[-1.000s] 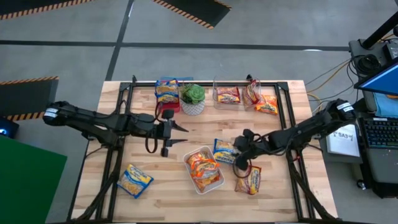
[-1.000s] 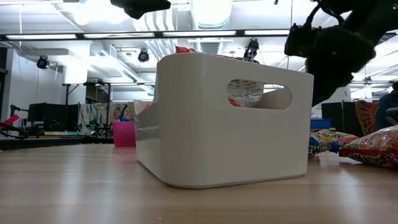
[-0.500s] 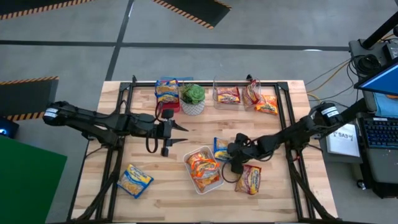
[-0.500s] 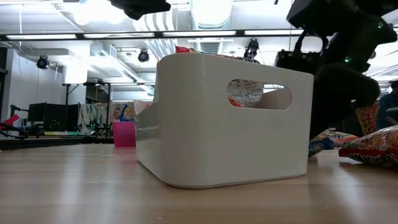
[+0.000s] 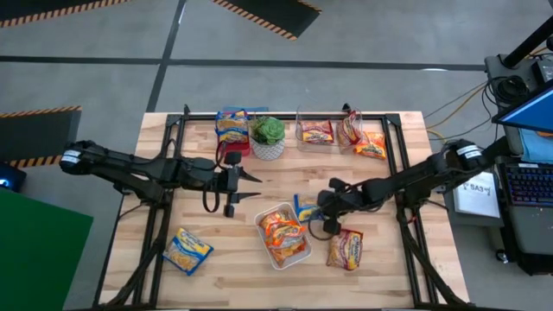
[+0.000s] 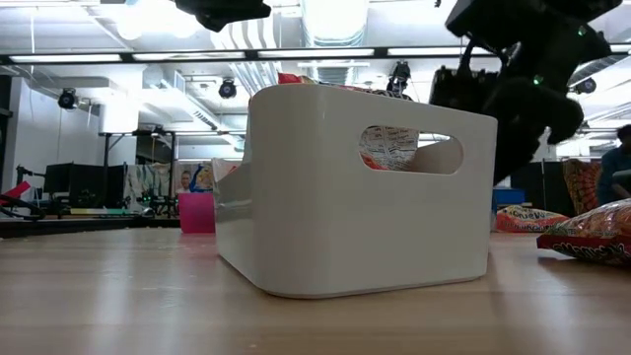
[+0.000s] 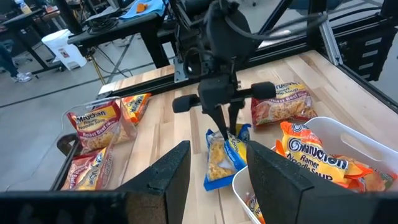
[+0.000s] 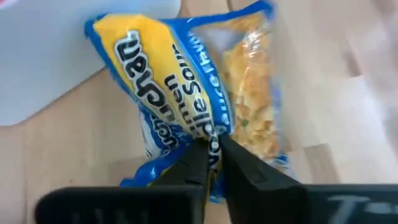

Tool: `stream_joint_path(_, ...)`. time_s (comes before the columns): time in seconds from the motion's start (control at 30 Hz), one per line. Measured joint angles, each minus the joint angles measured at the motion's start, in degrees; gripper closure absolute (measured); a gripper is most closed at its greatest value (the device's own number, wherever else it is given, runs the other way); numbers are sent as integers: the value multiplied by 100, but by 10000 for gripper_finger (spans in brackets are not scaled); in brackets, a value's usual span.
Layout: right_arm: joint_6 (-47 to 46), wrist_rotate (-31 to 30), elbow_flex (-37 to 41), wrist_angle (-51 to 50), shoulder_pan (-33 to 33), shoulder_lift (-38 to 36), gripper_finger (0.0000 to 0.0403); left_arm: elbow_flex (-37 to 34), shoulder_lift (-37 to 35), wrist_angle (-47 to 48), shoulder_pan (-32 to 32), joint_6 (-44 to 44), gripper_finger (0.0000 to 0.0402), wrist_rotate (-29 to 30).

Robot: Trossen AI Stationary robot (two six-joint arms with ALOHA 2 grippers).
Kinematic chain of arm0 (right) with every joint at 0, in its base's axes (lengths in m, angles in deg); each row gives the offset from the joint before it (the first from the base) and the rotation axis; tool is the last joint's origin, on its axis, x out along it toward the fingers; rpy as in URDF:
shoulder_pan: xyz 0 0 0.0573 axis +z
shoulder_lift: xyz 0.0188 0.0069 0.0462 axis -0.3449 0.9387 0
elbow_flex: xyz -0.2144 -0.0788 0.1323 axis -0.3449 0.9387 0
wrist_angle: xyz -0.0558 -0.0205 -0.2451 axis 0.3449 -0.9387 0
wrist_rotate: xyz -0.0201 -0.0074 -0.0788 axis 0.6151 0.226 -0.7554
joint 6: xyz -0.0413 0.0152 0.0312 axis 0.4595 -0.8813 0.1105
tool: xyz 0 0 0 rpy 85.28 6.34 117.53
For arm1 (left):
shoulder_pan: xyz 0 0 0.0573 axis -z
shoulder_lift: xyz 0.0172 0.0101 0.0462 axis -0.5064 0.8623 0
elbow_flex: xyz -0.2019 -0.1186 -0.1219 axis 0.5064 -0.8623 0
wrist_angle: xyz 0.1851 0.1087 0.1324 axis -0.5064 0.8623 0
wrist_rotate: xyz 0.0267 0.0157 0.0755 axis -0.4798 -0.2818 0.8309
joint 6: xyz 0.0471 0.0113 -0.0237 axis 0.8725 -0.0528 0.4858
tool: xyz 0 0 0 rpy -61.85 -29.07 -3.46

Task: Sort Maruchan noodles
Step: Put the blue noodle pack into the red bin

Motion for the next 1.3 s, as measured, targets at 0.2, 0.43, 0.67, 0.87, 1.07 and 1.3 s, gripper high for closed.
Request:
stream_joint_path(0.2,105,-8,0,-156,-178,-538,394,-2,0,-38,1,-2,261,0)
stream_joint_path(0.43,511,-100,0,145,-721,-1310,394,-4,23,-157,0,-43,261,0)
stream_joint_path(0.67,955,-80,-6,1224,-1239,-1586,394,-4,291,-411,0,-114,261,-2)
stream_joint_path(0.87,517,128,-2,253,-1289,-1531,394,-4,436,-326,1,-195,261,-2)
stream_joint_path(1.07,44,272,0,-214,-1168,-1494,373,-4,433,-299,0,-69,261,0)
stream_joint_path(1.3,-200,417,-2,-487,-925,-1460,271,-4,422,-321,0,59,261,1)
